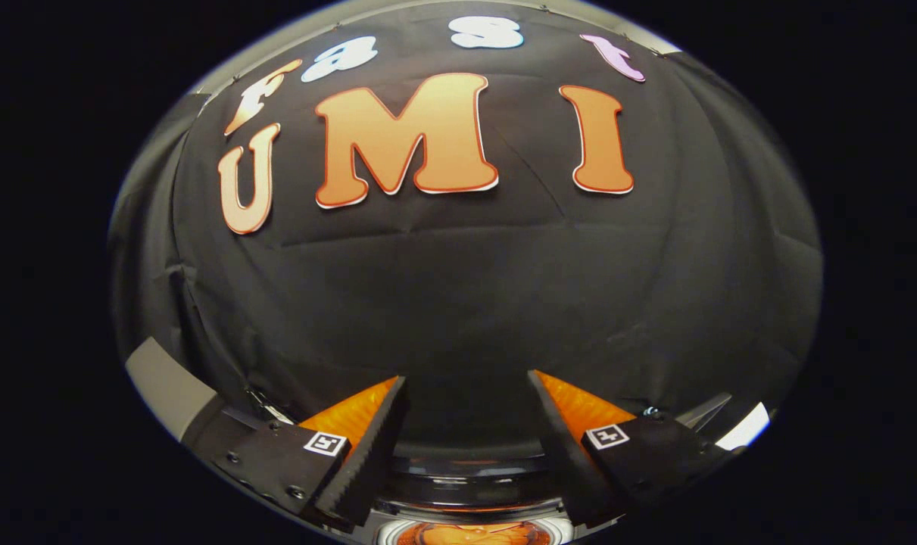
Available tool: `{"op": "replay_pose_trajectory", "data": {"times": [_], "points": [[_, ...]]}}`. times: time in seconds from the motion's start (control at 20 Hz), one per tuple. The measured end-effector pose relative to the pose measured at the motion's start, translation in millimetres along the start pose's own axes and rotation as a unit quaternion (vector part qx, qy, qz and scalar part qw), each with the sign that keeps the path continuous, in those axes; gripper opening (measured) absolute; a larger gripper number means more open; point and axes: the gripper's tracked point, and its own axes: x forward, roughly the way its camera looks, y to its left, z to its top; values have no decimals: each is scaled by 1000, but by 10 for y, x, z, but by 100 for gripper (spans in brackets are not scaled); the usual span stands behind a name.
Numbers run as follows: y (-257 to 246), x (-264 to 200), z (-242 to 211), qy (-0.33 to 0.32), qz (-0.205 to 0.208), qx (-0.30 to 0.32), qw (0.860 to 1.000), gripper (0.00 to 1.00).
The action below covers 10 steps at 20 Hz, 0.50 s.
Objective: Put the clothes into the washing machine and then close the washing machine lid.
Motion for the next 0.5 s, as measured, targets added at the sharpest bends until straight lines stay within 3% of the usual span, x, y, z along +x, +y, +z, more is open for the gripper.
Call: {"op": "replay_pose_trajectory", "data": {"times": [0.35,0.5], "points": [[2,-90,20,-22,9,3,1000,97],[-14,-347,-71,-29,12,5,999,98]]}}
